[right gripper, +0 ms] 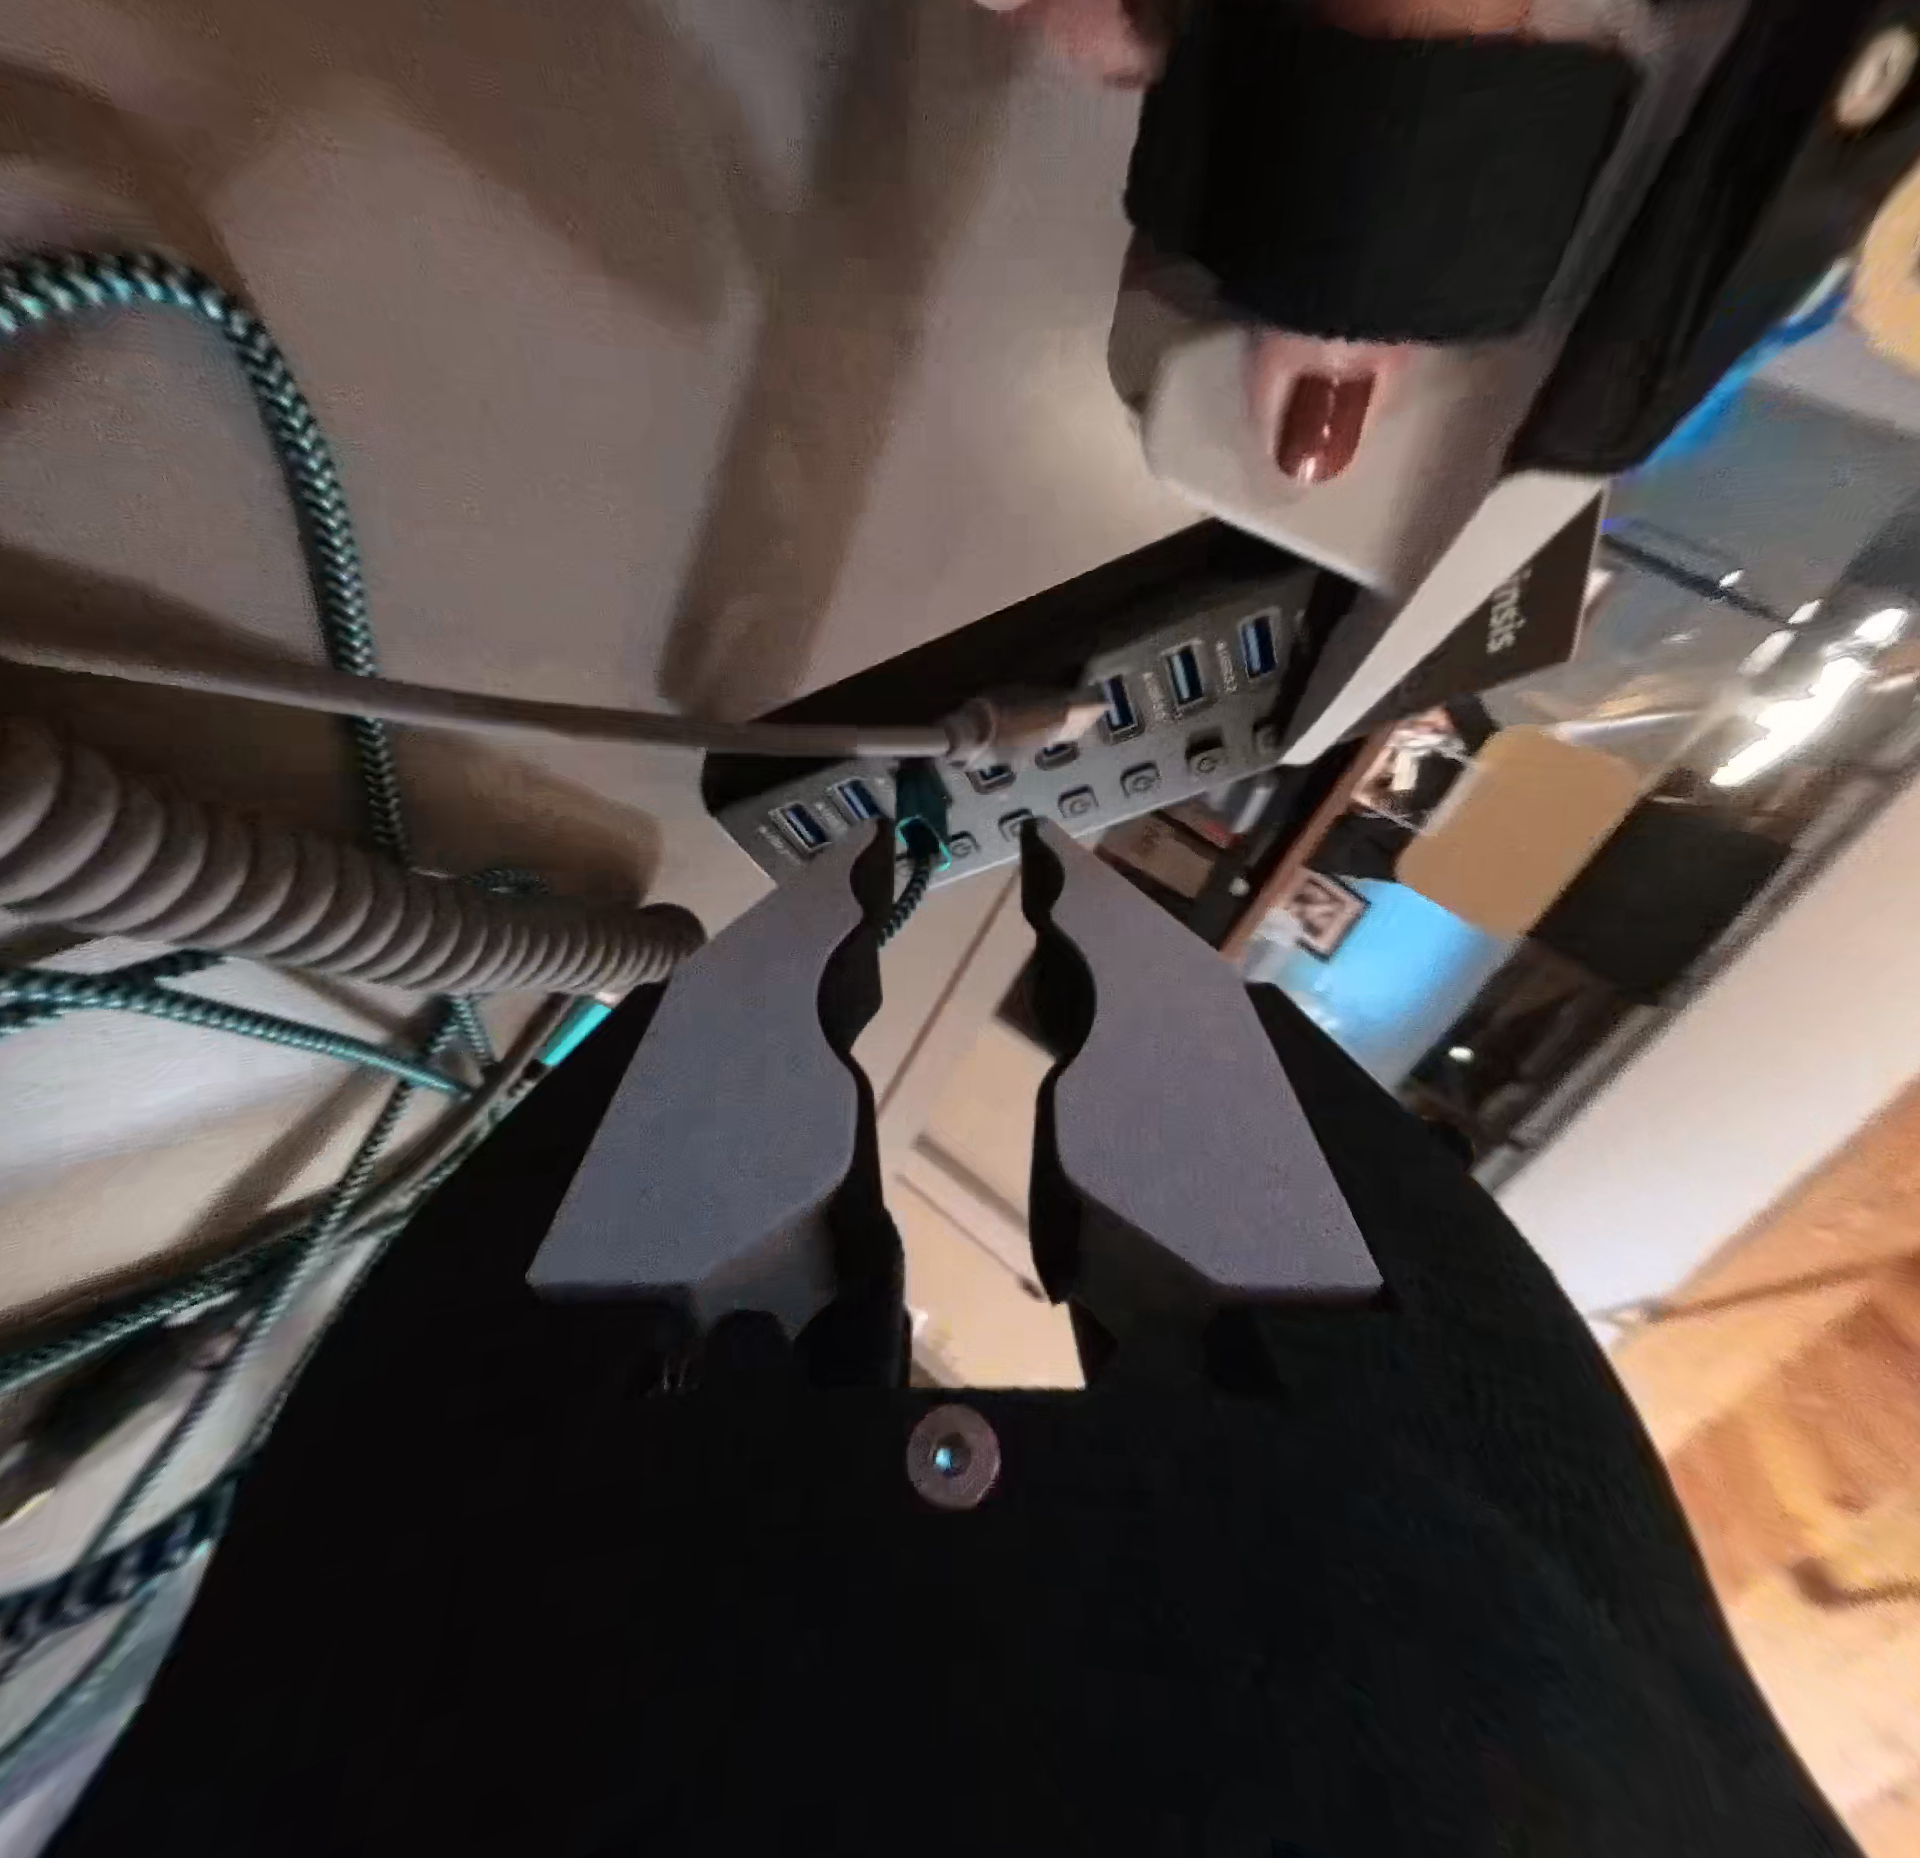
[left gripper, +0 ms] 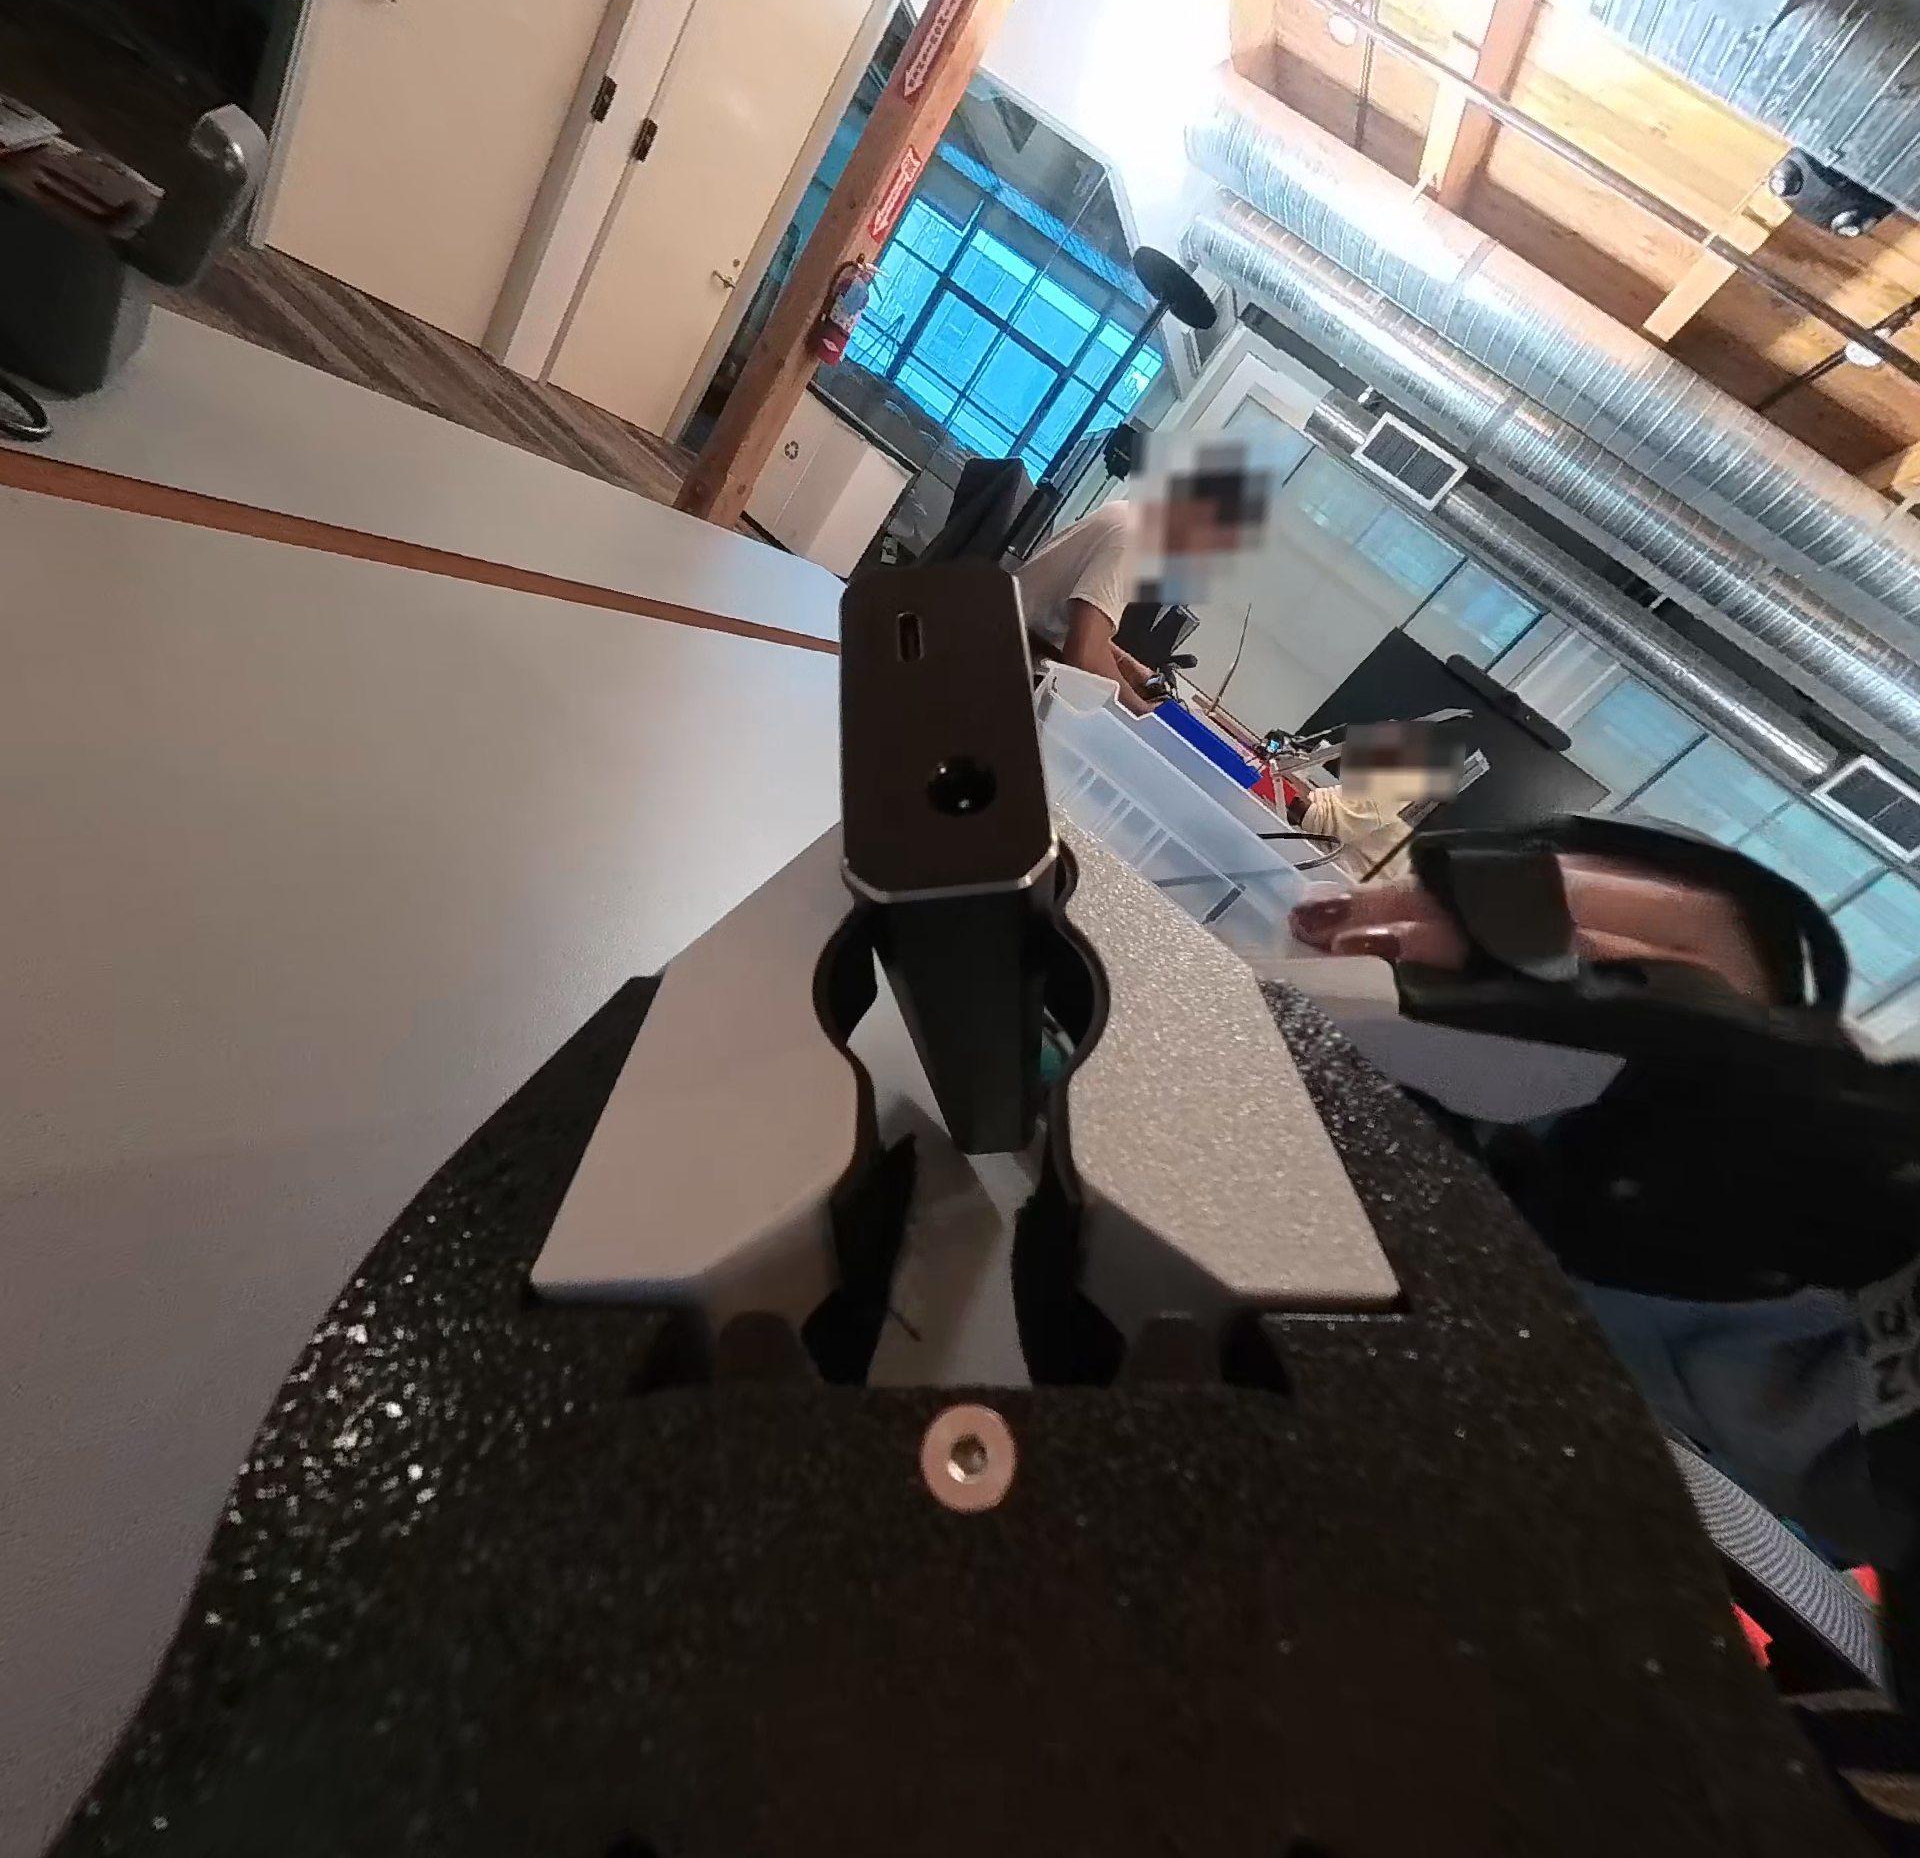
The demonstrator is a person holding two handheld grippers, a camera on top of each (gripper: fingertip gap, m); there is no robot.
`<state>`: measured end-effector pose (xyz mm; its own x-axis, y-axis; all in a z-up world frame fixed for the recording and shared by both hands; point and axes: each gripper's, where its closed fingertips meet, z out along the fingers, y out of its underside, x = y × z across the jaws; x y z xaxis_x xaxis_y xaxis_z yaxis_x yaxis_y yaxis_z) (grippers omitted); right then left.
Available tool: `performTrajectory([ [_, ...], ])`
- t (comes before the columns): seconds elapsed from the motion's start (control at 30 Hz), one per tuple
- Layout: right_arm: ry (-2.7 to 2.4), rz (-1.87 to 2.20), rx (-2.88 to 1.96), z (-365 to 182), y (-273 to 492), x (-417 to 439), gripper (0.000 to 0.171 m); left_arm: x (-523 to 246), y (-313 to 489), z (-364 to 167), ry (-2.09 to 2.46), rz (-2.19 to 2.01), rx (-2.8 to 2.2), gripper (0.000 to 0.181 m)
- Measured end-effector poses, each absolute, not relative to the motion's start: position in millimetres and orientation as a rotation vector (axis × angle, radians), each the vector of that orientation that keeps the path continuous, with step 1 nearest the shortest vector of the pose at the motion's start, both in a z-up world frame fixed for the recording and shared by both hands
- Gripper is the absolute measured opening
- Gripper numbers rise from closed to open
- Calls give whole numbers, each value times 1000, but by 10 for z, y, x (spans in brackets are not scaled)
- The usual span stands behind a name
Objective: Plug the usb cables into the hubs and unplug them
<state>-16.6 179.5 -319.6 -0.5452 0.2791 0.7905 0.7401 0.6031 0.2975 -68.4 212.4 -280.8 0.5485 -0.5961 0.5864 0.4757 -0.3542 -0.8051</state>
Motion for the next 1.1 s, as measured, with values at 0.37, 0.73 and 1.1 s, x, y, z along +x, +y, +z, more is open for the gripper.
performTrajectory([
  [0.37, -2126, -1135, -523, -3274, 1975, -139, 7, -679, 2117, -2804, 103, -1137, -1581, 28],
  [0.73, -2024, -935, -657, -3268, 2045, -150, 7, -658, 2089, -2759, 120, -1169, -1551, 44],
  [1.1, -1962, -706, -816, -3261, 1986, -162, 8, -507, 2119, -2972, 168, -1102, -1716, 27],
])
